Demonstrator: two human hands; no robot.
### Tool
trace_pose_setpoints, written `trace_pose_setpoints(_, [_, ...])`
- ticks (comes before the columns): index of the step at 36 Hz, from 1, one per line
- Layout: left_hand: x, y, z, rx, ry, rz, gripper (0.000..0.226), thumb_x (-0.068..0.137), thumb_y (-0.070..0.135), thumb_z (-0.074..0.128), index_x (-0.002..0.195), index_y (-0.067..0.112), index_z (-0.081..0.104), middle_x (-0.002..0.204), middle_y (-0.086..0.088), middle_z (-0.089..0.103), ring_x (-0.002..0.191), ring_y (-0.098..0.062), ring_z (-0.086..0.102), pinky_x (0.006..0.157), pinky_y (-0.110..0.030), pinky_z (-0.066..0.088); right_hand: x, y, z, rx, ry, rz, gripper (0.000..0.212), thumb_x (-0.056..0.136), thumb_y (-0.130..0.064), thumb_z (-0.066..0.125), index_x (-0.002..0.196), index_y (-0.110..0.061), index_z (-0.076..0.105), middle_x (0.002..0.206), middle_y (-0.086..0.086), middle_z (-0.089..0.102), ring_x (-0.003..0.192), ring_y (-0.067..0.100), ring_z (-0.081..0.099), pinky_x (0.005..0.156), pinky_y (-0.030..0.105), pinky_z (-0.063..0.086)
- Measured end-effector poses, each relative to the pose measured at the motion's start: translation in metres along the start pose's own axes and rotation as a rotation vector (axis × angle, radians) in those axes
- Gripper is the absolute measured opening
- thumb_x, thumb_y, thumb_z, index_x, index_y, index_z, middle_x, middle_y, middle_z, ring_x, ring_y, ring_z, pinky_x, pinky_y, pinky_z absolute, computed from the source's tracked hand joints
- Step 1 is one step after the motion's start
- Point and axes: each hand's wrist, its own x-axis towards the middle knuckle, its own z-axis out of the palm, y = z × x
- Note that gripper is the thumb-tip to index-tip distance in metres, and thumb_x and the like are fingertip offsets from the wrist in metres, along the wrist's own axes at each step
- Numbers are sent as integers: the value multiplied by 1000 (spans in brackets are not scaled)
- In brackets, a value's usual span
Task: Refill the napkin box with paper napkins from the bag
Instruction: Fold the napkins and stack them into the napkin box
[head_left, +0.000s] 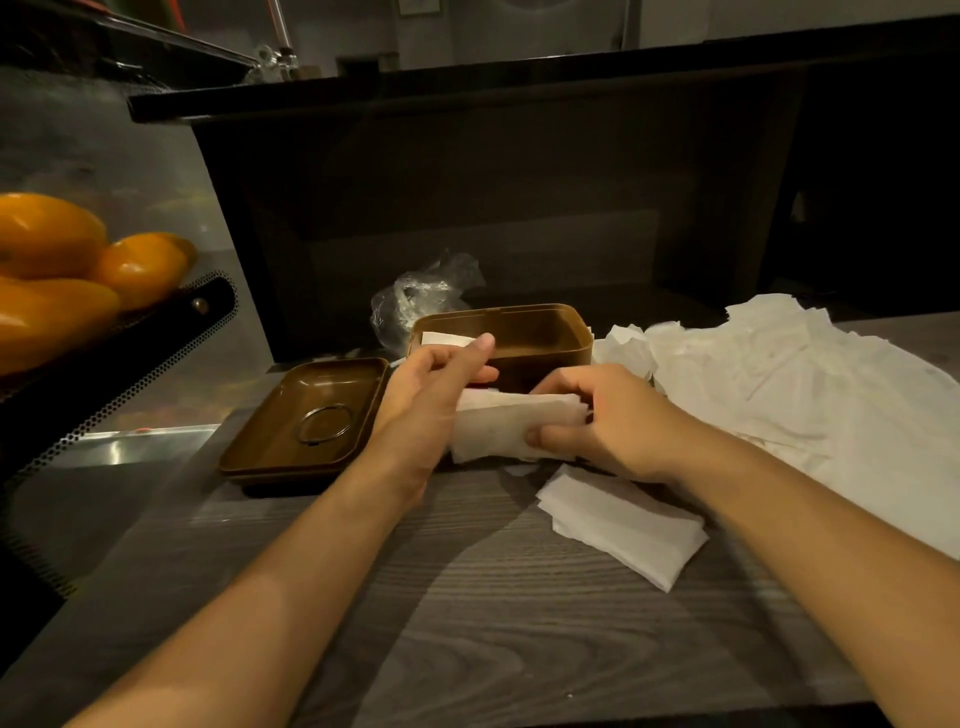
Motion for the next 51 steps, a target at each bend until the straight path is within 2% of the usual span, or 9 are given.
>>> trace_pose_setpoints(9, [-5, 3, -2, 197, -163, 5, 61, 67, 51, 76, 121, 31, 58, 114, 7, 61, 99, -11, 65, 69, -22, 57, 4, 1, 6, -46, 54, -3, 22, 97, -43, 62, 118, -35, 58, 108, -16, 61, 99, 6, 61, 78, 23, 52])
trace_pose_setpoints(13, [-4, 2, -4, 510, -162, 121, 24, 88, 30, 75, 106, 40, 64, 105, 16, 64, 98, -7, 64, 73, -26, 58, 5, -3, 1, 13, 128, -28, 20, 93, -39, 68, 111, -37, 59, 103, -20, 62, 99, 5, 62, 75, 19, 51])
trace_pose_setpoints(17, [-2, 9, -7, 410, -247, 28, 27, 87, 20, 75, 102, 40, 65, 100, 15, 72, 98, -4, 69, 80, -28, 60, 4, -10, -11, 193, 310, -78, 18, 88, -31, 75, 103, -35, 66, 100, -18, 67, 94, 4, 65, 73, 17, 57])
trace_pose_setpoints(23, [-11, 23, -6, 251, -568, -148, 41, 78, 27, 70, 118, 27, 64, 106, 6, 75, 101, -13, 71, 84, -30, 59, -5, -25, -19, 271, 2, -210, 16, 86, -19, 77, 98, -30, 76, 92, -14, 72, 92, 6, 68, 75, 21, 59])
trace_pose_setpoints(28, [-6, 17, 0, 69, -262, -272, 24, 96, 10, 58, 114, 26, 61, 114, -7, 73, 102, -25, 71, 99, -50, 52, -2, -21, -25, 42, 150, -172, 25, 93, -25, 71, 117, -32, 66, 105, -14, 66, 98, 4, 64, 81, 19, 56])
trace_pose_setpoints(33, [-1, 15, -9, -54, -110, -234, 36, 98, -4, 41, 124, 10, 61, 104, -14, 76, 98, -28, 75, 89, -45, 57, -18, -14, -41, -355, -340, 97, 33, 88, -33, 78, 116, -36, 63, 109, -17, 62, 100, 7, 61, 85, 24, 54])
trace_pose_setpoints(37, [-2, 16, -5, -17, -62, -235, 33, 96, -5, 41, 112, 8, 68, 93, -14, 76, 93, -29, 75, 93, -47, 57, -23, -22, -39, -352, -426, 200, 48, 82, -32, 83, 122, -37, 56, 105, -15, 61, 96, 10, 62, 86, 27, 57])
trace_pose_setpoints(45, [-1, 10, -2, 79, -124, -243, 33, 95, -1, 45, 120, 7, 65, 97, -17, 73, 97, -34, 72, 97, -53, 55, -26, -26, -37, -403, -488, 128, 33, 91, -29, 74, 120, -32, 58, 110, -14, 60, 102, 9, 60, 88, 25, 53])
trace_pose_setpoints(51, [-5, 7, 1, 17, -207, -213, 27, 102, 25, 47, 115, 16, 69, 99, -9, 76, 98, -27, 71, 90, -46, 56, -22, -25, -38, -11, -347, 29, 12, 90, -23, 75, 96, -30, 66, 93, -17, 71, 89, -1, 68, 70, 15, 53])
